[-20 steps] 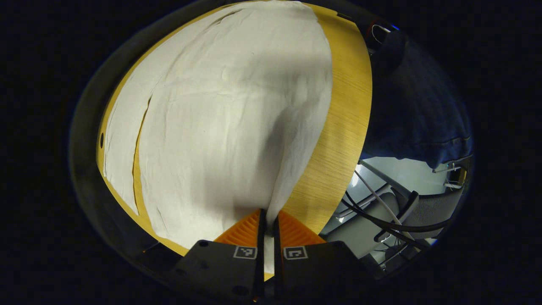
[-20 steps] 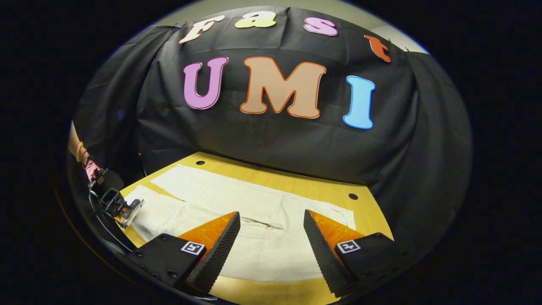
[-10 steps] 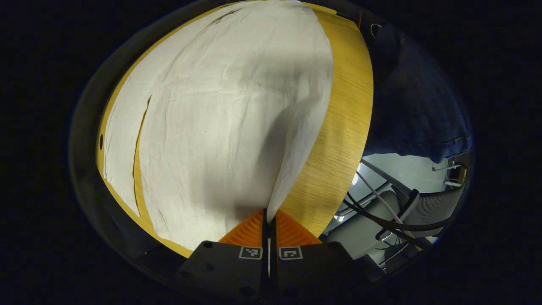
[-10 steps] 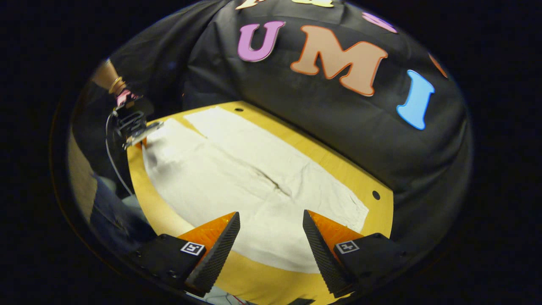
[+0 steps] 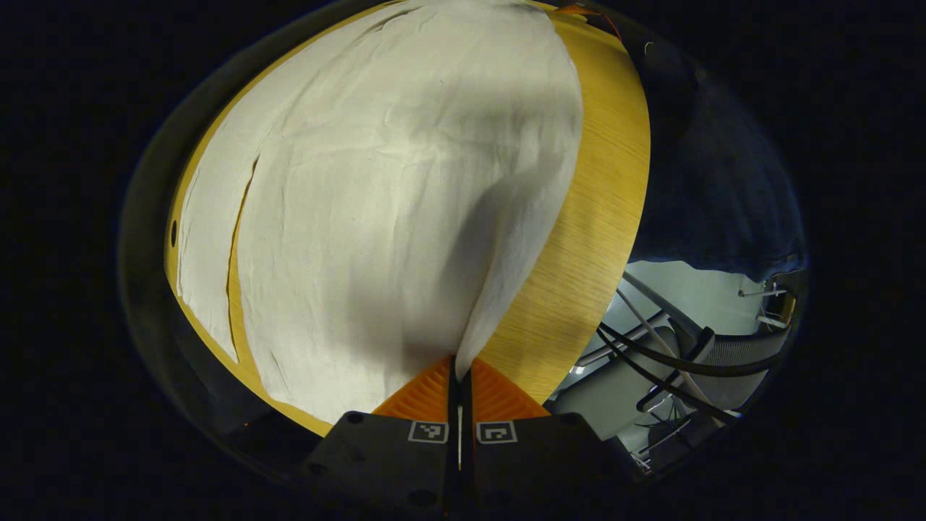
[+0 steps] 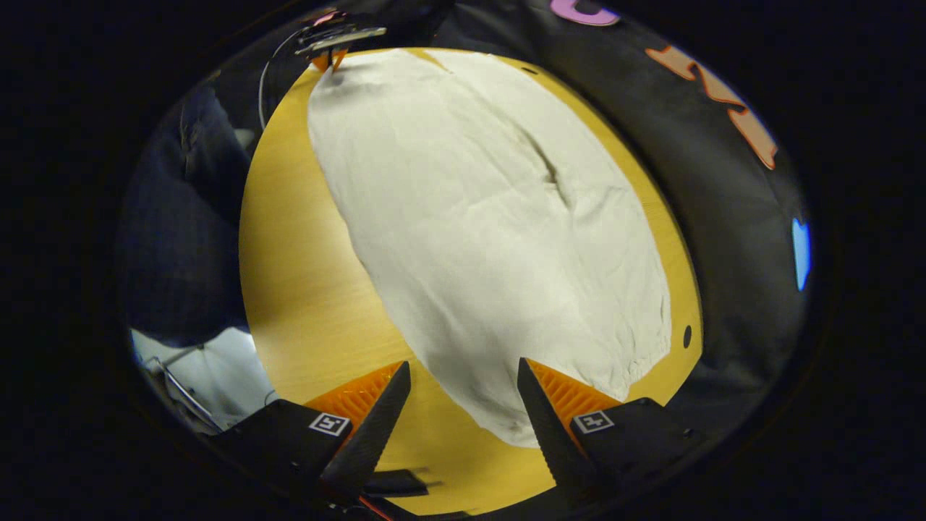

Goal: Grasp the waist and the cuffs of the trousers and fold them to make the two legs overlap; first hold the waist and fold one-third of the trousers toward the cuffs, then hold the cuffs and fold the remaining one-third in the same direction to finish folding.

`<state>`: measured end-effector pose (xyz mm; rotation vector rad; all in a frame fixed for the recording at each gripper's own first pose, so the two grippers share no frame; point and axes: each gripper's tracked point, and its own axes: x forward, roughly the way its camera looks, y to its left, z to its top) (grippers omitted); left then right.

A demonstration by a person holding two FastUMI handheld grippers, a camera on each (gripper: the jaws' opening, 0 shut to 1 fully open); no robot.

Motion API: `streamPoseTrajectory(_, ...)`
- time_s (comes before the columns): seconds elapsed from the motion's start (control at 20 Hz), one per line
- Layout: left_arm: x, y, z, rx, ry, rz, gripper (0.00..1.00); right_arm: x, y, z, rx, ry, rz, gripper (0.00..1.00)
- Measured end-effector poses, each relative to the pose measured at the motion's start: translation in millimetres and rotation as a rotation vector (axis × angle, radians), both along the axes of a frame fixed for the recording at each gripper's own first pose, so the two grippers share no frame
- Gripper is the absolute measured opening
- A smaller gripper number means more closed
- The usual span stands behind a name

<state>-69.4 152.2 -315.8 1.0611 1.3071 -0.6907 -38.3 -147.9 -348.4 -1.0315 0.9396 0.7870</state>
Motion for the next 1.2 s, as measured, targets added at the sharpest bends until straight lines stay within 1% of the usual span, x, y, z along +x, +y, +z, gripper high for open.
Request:
streamPoseTrajectory(0.05, 0.3, 0.5, -0.8, 0.003, 0.0, -0.002, 0.0, -2.0, -1.4, -6.1, -0.019, 0.03, 0.02, 0.96)
streamPoseTrajectory(0.1, 0.7, 0.2, -0.8, 0.004, 0.0, -0.004, 0.0, -2.7, -2.7, -10.6, -0.028, 0.058, 0.032, 0.98)
streamPoseTrajectory(0.15, 0.3, 0.1, -1.0, 0.007, 0.002, -0.004, 0.0, -2.3, -3.1, -14.1, -0.033, 0.08, 0.035, 0.96)
streamPoseTrajectory(0.25, 0.4, 0.1, -0.6, 0.017, 0.01, -0.003, 0.0, -5.1, -5.6, -16.6, -0.051, 0.129, 0.017, 0.96)
streamPoseTrajectory(0.3, 0.3, 0.2, -0.4, 0.021, 0.015, -0.005, 0.0, -4.8, -6.5, -21.5, -0.045, 0.151, 0.01, 0.95)
streamPoseTrajectory(0.35, 0.4, -0.1, -0.3, 0.025, 0.021, -0.006, 0.0, -4.6, -4.8, -22.9, -0.042, 0.17, 0.008, 0.91)
streamPoseTrajectory(0.45, 0.9, 0.4, -0.4, 0.029, 0.034, -0.009, 0.0, -7.8, -2.2, -25.5, -0.034, 0.218, 0.006, 0.89)
streamPoseTrajectory(0.5, 1.1, 0.0, 0.0, 0.034, 0.043, -0.008, 0.0, -5.5, -2.9, -26.3, -0.037, 0.221, -0.005, 0.88)
streamPoseTrajectory(0.55, 0.6, 0.1, 0.1, 0.037, 0.053, -0.006, 0.0, -4.9, -3.8, -27.6, -0.045, 0.225, -0.02, 0.79)
streamPoseTrajectory(0.6, 0.9, -0.6, 0.1, 0.04, 0.063, 0.0, 0.0, -5.9, -2.7, -26.0, -0.047, 0.225, -0.017, 0.86)
streamPoseTrajectory(0.65, 0.8, -0.2, 0.5, 0.041, 0.071, 0.006, 0.0, -4.9, -1.2, -24.9, -0.049, 0.221, -0.013, 0.84)
streamPoseTrajectory(0.7, 1.5, -0.5, 0.8, 0.043, 0.08, 0.007, 0.0, -4.4, -2.1, -23.1, -0.048, 0.215, -0.004, 0.68)
streamPoseTrajectory(0.75, 1.0, -0.3, 1.2, 0.046, 0.087, 0.006, 0.0, -3.1, -1.7, -20.2, -0.049, 0.209, 0.001, 0.6)
streamPoseTrajectory(0.8, 1.1, -0.5, 1.9, 0.05, 0.093, 0.005, 0.0, -1.0, -2.8, -21.1, -0.054, 0.197, 0.003, 0.49)
streamPoseTrajectory(0.85, 1.0, -0.9, 1.9, 0.052, 0.096, 0.004, 0.0, 4.2, -3.5, -20.9, -0.06, 0.177, 0.002, 0.43)
streamPoseTrajectory(0.9, 0.9, -0.4, 1.5, 0.052, 0.099, 0.003, 0.0, 9.6, -5.0, -20.3, -0.065, 0.146, 0.004, 0.3)
streamPoseTrajectory(1.0, 1.4, -0.3, 2.2, 0.049, 0.106, 0.006, 0.0, 9.6, -4.6, -18.8, -0.059, 0.133, 0.023, 0.12)
streamPoseTrajectory(1.05, 1.4, 0.1, 2.4, 0.047, 0.11, 0.008, 0.0, 10.1, -5.1, -18.6, -0.058, 0.128, 0.023, 0.08)
streamPoseTrajectory(1.2, 1.1, 0.2, 2.0, 0.036, 0.108, 0.004, 0.0, 10.0, -6.4, -19.4, -0.077, 0.13, -0.003, 0.08)
